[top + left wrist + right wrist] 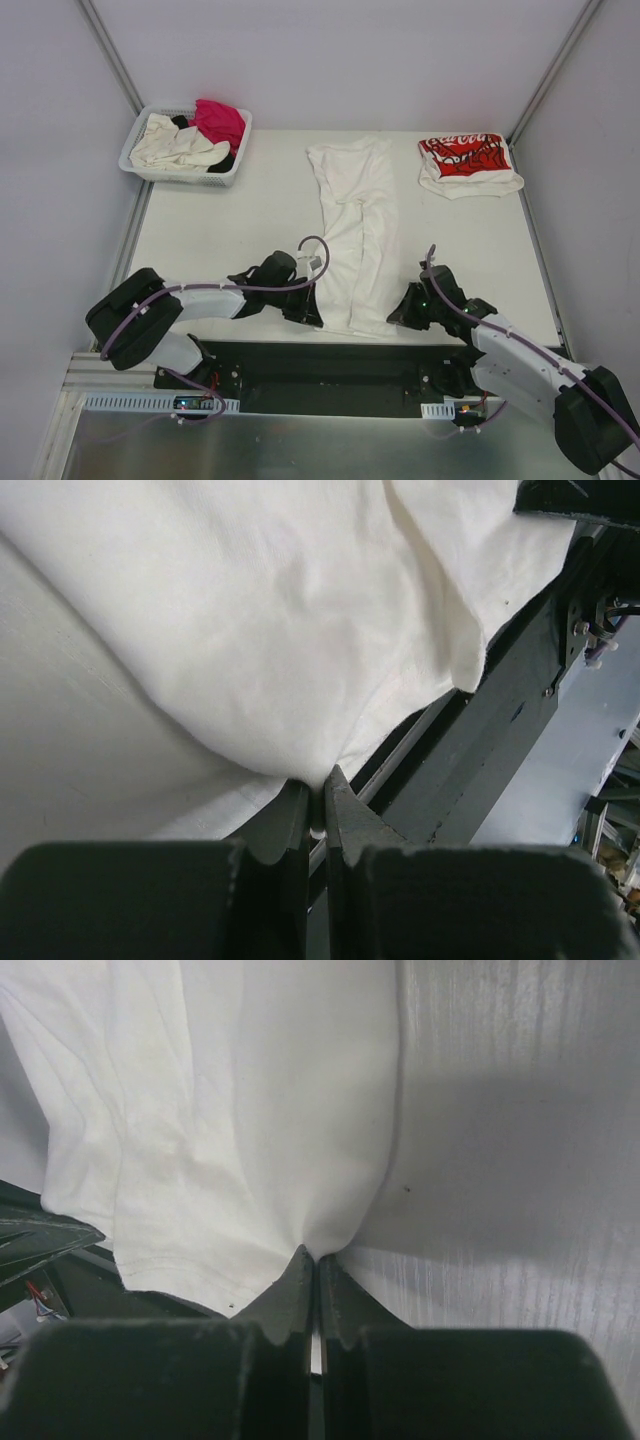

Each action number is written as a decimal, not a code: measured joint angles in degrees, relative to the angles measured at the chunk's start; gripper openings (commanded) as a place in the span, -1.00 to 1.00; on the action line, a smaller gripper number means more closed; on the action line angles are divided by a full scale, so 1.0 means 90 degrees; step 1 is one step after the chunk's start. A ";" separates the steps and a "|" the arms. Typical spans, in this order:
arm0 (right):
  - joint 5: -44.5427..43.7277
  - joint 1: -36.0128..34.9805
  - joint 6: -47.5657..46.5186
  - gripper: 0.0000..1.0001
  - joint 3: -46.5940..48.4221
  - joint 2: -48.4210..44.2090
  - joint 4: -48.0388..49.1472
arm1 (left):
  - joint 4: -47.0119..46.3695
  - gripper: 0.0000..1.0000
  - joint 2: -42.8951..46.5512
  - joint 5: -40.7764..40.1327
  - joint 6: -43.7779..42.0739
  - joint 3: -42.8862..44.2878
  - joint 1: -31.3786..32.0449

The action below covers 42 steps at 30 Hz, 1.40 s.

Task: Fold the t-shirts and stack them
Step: Grab the bottom of the folded rectangular tshirt with both arms

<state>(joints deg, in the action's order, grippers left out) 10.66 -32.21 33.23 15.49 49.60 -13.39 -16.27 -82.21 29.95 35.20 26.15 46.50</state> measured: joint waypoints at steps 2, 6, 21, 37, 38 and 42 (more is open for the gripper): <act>0.0000 -0.0005 0.0002 -0.98 0.0000 -0.0148 -0.0117 | 0.0090 -1.00 0.0146 -0.0066 -0.0012 0.0000 0.0000; 0.0000 -0.0010 0.0046 -0.98 0.0000 -0.0430 -0.0328 | 0.0204 -1.00 0.0357 -0.0170 -0.0010 0.0000 0.0000; 0.0090 -0.0039 0.0192 -0.98 0.0002 -0.0746 -0.0787 | 0.0721 -1.00 0.1736 -0.0401 0.0209 -0.0100 -0.0005; -0.0211 -0.0114 0.0036 -0.99 0.0410 -0.1766 -0.1656 | 0.0809 -1.00 0.2074 -0.0406 0.0457 -0.0189 -0.0005; -0.0245 -0.0114 0.0000 -0.98 0.0488 -0.1644 -0.1639 | 0.0821 -1.00 0.2081 -0.0413 0.0437 -0.0180 -0.0005; -0.0437 -0.0117 -0.0243 -0.98 0.0814 -0.1086 -0.1498 | 0.1069 -1.00 0.2113 -0.0554 0.0185 0.0131 -0.0005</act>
<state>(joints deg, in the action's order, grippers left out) 6.72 -33.26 31.05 22.81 39.83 -26.87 -6.66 -63.20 24.97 36.86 27.33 46.46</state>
